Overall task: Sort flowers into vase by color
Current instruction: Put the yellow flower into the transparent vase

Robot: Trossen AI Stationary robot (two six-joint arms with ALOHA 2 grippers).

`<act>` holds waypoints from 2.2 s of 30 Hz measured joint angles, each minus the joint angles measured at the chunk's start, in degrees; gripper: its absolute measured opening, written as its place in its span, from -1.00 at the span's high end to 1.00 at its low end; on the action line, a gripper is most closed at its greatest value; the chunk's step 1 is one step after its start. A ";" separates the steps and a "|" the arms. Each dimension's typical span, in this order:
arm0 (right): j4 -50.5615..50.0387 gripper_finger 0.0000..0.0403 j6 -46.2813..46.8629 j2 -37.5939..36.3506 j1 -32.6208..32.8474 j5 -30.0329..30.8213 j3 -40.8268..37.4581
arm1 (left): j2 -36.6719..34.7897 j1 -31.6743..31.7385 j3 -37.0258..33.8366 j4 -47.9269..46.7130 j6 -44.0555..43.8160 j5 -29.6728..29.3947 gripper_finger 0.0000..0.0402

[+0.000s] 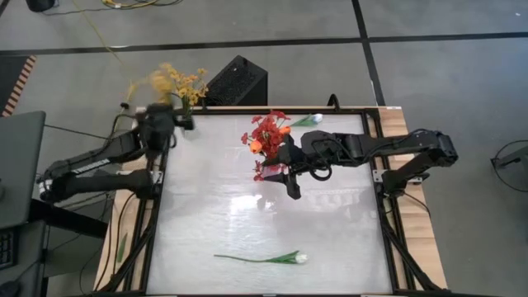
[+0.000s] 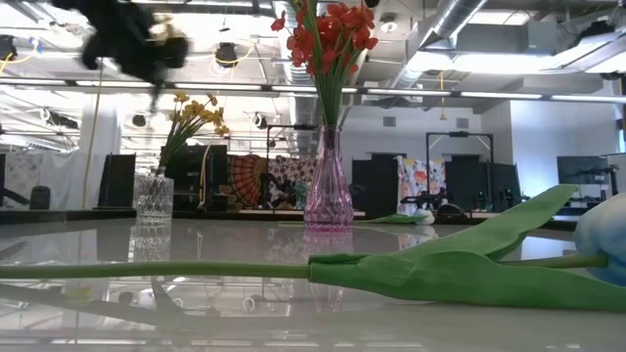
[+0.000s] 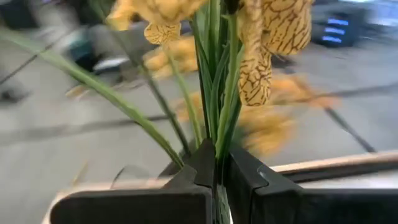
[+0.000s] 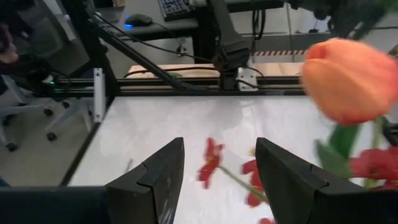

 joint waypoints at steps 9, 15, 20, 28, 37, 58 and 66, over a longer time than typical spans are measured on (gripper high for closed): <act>-1.15 -0.11 1.36 0.00 -0.49 0.00 0.00 | -5.68 14.31 -0.15 9.07 5.38 1.80 1.00; -1.20 -0.11 0.94 0.00 0.33 -0.07 0.00 | -9.48 23.78 -8.00 18.53 3.22 12.78 1.00; -0.94 -0.11 0.96 0.00 -0.35 -0.03 0.00 | -9.67 27.97 -13.32 22.74 -0.06 18.49 1.00; -0.83 -0.11 1.40 -0.02 -0.65 -0.04 0.00 | -9.64 28.90 -14.91 24.99 0.70 19.78 1.00; -0.04 -0.11 1.57 -0.01 -2.17 0.02 0.00 | -5.65 28.88 -14.91 25.23 1.36 20.55 1.00; -0.04 -0.11 2.43 0.00 -2.02 0.04 0.00 | -1.75 26.12 -14.91 17.89 5.88 23.59 0.77; -0.07 -0.11 1.32 -0.02 -2.02 0.04 0.00 | -1.73 24.37 -14.91 11.28 9.36 25.33 0.55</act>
